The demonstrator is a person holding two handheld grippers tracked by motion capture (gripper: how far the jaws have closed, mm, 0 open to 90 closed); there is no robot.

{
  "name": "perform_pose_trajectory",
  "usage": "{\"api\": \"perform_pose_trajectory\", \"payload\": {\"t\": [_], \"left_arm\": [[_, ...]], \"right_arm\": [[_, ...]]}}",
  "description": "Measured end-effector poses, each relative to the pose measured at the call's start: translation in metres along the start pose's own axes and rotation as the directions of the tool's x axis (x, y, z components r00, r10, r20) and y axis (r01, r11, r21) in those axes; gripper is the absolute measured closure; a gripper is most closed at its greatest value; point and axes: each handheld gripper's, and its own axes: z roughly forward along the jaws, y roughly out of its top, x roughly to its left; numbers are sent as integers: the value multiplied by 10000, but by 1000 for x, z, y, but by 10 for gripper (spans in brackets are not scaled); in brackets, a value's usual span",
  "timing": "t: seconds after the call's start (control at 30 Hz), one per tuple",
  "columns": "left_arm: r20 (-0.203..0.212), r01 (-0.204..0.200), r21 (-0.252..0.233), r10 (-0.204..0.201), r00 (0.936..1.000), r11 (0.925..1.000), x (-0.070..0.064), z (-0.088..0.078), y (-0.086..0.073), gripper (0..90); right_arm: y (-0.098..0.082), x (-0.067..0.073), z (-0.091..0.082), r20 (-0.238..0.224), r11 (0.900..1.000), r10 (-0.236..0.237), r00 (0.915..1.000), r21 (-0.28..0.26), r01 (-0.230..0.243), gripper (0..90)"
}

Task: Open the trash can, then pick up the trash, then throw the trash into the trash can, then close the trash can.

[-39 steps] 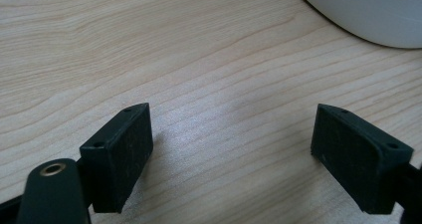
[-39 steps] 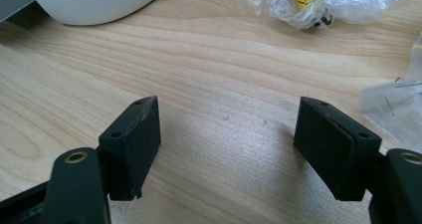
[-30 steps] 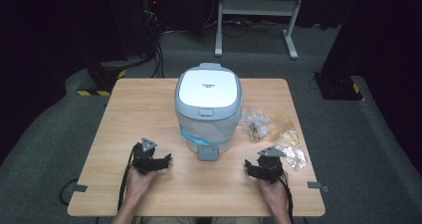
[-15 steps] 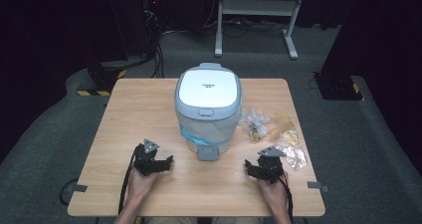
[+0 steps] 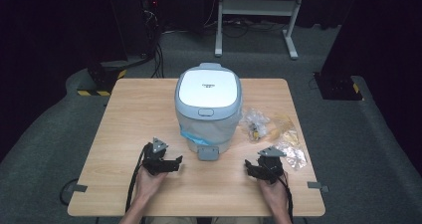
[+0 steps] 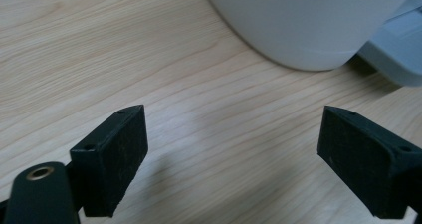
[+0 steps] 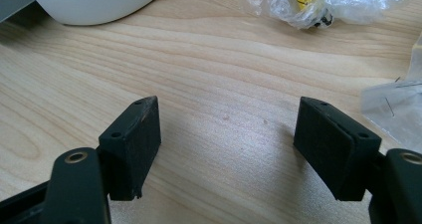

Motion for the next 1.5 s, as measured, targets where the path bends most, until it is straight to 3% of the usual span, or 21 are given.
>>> {"api": "perform_pose_trajectory", "payload": {"t": [0.23,0.47,1.03,1.27,1.37,1.5], "left_arm": [[477,-57,-30,58,9988,10000,-14,7,9,99],[812,245,-173,-230,9964,9996,-24,11,17,79],[865,730,-136,-715,9937,9972,-38,26,27,14],[702,591,-154,-579,9959,9981,-43,31,32,3],[428,77,-99,-73,9991,9999,-44,32,35,5],[305,-198,-104,201,9993,9997,-46,33,35,7]], "right_arm": [[0,0,0,0,10000,-1,10000,0,1,262],[0,0,0,-1,10000,0,10000,-1,0,262],[0,0,0,-7,10000,-47,10000,-12,47,263],[0,0,0,-9,10000,-50,10000,-14,50,264],[0,0,0,-12,10000,-41,10000,-19,41,265],[0,0,0,-16,10000,-37,10000,-20,37,266]]}}
